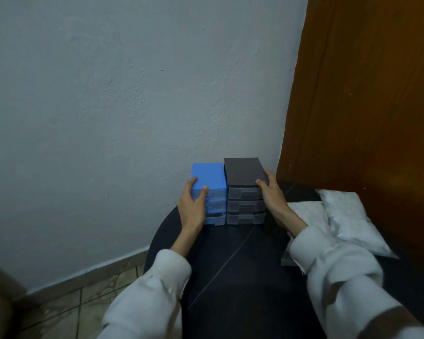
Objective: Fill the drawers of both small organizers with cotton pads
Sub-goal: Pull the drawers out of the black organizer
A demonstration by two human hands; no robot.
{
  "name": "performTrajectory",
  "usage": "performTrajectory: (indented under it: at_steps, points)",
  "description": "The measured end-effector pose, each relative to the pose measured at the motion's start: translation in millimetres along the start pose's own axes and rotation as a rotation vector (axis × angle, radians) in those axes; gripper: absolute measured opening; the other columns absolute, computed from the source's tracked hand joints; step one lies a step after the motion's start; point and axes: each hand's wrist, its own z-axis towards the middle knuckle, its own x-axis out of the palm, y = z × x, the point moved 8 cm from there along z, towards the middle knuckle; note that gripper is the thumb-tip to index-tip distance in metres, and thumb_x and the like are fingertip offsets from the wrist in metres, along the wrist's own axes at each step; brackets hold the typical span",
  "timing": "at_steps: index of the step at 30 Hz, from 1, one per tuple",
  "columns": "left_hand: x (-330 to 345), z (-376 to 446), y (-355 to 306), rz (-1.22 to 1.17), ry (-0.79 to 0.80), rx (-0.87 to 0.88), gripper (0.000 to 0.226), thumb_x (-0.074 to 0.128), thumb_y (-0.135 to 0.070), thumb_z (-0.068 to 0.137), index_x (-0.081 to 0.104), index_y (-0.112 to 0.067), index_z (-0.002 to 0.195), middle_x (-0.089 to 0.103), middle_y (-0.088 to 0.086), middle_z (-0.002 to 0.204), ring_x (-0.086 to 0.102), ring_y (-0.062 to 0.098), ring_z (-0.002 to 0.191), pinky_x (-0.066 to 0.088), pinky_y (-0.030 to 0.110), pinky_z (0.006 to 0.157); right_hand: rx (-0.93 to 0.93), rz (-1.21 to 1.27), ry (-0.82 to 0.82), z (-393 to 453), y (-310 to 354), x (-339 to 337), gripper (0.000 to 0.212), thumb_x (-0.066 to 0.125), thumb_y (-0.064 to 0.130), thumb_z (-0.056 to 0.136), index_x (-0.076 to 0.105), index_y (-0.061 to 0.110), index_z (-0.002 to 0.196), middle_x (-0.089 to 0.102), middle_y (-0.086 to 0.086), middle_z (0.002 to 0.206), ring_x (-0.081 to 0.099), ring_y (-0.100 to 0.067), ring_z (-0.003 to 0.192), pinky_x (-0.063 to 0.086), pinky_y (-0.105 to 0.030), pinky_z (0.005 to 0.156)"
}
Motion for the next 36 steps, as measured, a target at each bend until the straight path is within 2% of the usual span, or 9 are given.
performTrajectory:
  at_steps: [3, 8, 11, 13, 16, 20, 24, 28, 36]
  points:
    - [2.0, 0.0, -0.7, 0.024, 0.012, 0.016, 0.046, 0.055, -0.02, 0.094, 0.043, -0.014, 0.138, 0.045, 0.005, 0.139, 0.04, 0.006, 0.116, 0.032, 0.007, 0.086, -0.007, -0.003, 0.008, -0.4, 0.0, -1.1, 0.052, 0.035, 0.023, 0.102, 0.015, 0.021, 0.15, 0.035, -0.01, 0.147, 0.043, -0.026, 0.125, 0.033, -0.024, 0.085]
    - [-3.7, -9.5, -10.9, 0.201, -0.096, 0.141, 0.056, 0.052, -0.021, 0.095, 0.029, -0.015, 0.145, 0.03, 0.01, 0.151, 0.027, 0.024, 0.138, 0.023, 0.039, 0.114, -0.017, -0.043, 0.013, -6.5, -3.7, -15.9, 0.054, 0.036, 0.03, 0.101, 0.015, 0.02, 0.15, 0.026, -0.008, 0.153, 0.03, -0.027, 0.138, 0.029, -0.037, 0.107]
    - [-2.9, -37.8, -35.9, 0.186, -0.215, 0.319, 0.04, 0.05, -0.008, 0.094, 0.047, -0.013, 0.133, 0.043, 0.008, 0.138, 0.036, 0.019, 0.129, 0.027, 0.023, 0.106, -0.038, -0.083, -0.033, -15.0, -11.6, -39.1, 0.049, 0.038, 0.026, 0.101, 0.024, 0.017, 0.147, 0.03, -0.008, 0.152, 0.03, -0.026, 0.138, 0.027, -0.037, 0.109]
    - [14.9, -59.4, -51.8, 0.161, -0.143, 0.415, 0.035, 0.049, 0.0, 0.091, 0.054, -0.012, 0.123, 0.049, 0.006, 0.13, 0.04, 0.012, 0.123, 0.026, 0.009, 0.101, -0.073, -0.153, -0.058, -22.1, -16.7, -57.9, 0.046, 0.041, 0.021, 0.1, 0.031, 0.015, 0.144, 0.035, -0.008, 0.149, 0.033, -0.025, 0.136, 0.028, -0.035, 0.109]
    - [57.7, -91.5, -67.9, 0.163, 0.075, 0.518, 0.032, 0.048, 0.004, 0.089, 0.058, -0.013, 0.114, 0.055, 0.001, 0.12, 0.045, 0.004, 0.113, 0.03, 0.004, 0.094, -0.129, -0.329, -0.107, -34.2, -26.0, -94.8, 0.04, 0.046, 0.012, 0.098, 0.042, 0.014, 0.137, 0.042, -0.007, 0.145, 0.038, -0.025, 0.133, 0.03, -0.033, 0.108]
    - [125.5, -129.1, -67.2, 0.192, 0.433, 0.47, 0.025, 0.047, -0.011, 0.094, 0.055, -0.02, 0.115, 0.054, -0.003, 0.118, 0.047, 0.001, 0.106, 0.039, 0.012, 0.09, -0.107, -0.504, -0.197, -43.0, -51.4, -150.4, 0.04, 0.048, 0.007, 0.094, 0.047, 0.011, 0.134, 0.043, -0.01, 0.143, 0.039, -0.025, 0.13, 0.028, -0.032, 0.107]
    - [178.7, -154.5, -47.3, 0.371, 0.665, 0.348, 0.046, 0.046, -0.034, 0.097, 0.037, -0.021, 0.14, 0.035, 0.0, 0.146, 0.03, 0.013, 0.133, 0.03, 0.033, 0.11, 0.011, -0.722, -0.183, -45.7, -91.2, -186.4, 0.052, 0.054, 0.023, 0.093, 0.036, 0.019, 0.142, 0.026, -0.009, 0.153, 0.027, -0.028, 0.139, 0.023, -0.051, 0.112]
    - [201.1, -160.4, -32.3, 0.576, 0.697, 0.334, 0.062, 0.045, -0.048, 0.094, 0.023, -0.025, 0.147, 0.016, 0.002, 0.157, 0.013, 0.017, 0.143, 0.01, 0.034, 0.118, 0.071, -0.745, -0.147, -46.0, -115.7, -196.1, 0.063, 0.052, 0.033, 0.094, 0.021, 0.023, 0.148, 0.013, -0.006, 0.157, 0.016, -0.028, 0.142, 0.017, -0.05, 0.115]
    - [225.4, -124.0, -20.3, 0.678, 0.668, 0.364, 0.061, 0.043, -0.043, 0.096, 0.02, -0.023, 0.148, 0.015, 0.005, 0.157, 0.009, 0.019, 0.145, 0.0, 0.037, 0.117, 0.04, -0.643, -0.127, -25.5, -128.7, -206.0, 0.06, 0.05, 0.033, 0.096, 0.022, 0.022, 0.148, 0.014, -0.006, 0.157, 0.017, -0.024, 0.142, 0.02, -0.042, 0.114]
